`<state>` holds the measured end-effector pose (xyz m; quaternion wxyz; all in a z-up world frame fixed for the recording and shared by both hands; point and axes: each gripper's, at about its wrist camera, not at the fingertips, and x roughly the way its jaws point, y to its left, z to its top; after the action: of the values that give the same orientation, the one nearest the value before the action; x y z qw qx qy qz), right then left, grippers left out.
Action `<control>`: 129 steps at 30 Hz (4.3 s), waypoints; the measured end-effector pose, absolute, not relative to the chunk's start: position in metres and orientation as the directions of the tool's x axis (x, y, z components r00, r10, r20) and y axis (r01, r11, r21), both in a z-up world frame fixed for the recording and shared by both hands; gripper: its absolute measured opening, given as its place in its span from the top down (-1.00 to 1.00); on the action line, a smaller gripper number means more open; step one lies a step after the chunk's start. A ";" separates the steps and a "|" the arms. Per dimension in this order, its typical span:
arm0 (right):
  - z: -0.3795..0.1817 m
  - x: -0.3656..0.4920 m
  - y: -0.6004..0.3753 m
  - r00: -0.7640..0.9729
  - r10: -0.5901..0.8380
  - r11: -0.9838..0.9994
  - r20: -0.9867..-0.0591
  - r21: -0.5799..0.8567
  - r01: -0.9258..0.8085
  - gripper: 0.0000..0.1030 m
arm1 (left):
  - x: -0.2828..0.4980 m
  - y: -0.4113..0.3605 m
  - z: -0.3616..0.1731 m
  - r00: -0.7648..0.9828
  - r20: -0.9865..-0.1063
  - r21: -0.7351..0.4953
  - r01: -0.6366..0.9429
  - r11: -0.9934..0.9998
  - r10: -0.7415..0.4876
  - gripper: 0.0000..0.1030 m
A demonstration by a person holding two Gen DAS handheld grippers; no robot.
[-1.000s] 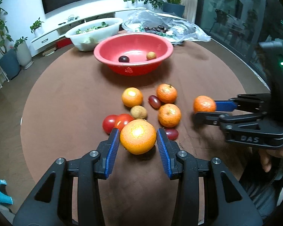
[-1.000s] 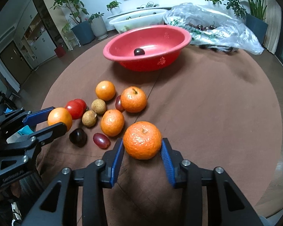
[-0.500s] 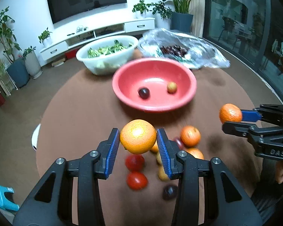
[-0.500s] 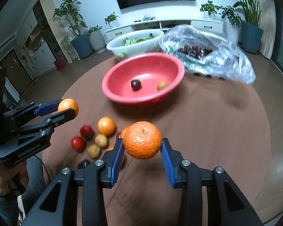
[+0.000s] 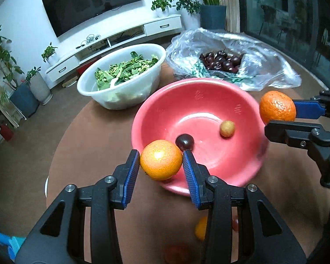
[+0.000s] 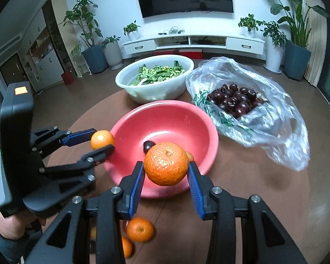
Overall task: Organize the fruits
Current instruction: 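Carry the orange and tangerine into the red bowl and open both tools, then withdraw both tools and move the left tool toward the dark plum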
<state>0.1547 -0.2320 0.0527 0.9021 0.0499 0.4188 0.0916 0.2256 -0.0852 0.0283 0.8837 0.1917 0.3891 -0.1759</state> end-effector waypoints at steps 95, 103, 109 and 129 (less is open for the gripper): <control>-0.017 -0.002 -0.190 0.578 0.245 0.969 -0.779 0.209 -0.129 -0.22 | 0.056 -0.038 -0.039 0.495 -0.833 0.058 0.523 0.851 -0.247 -0.33; -0.019 -0.001 -0.186 0.571 0.254 0.967 -0.780 0.213 -0.139 -0.21 | 0.058 -0.034 -0.033 0.479 -0.826 0.005 0.535 0.845 -0.298 0.21; -0.019 0.002 -0.180 0.566 0.256 0.967 -0.783 0.206 -0.153 -0.20 | 0.054 -0.037 -0.037 0.436 -0.843 -0.015 0.566 0.825 -0.314 0.28; -0.025 0.010 -0.171 0.549 0.271 0.961 -0.791 0.196 -0.194 -0.10 | 0.057 -0.033 -0.043 0.414 -0.844 -0.067 0.551 0.832 -0.342 0.48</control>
<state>0.0105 -0.1715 -0.0246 0.8790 0.0426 0.4561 0.1323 0.0567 -0.0330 -0.0433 0.8335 0.1108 0.4704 -0.2678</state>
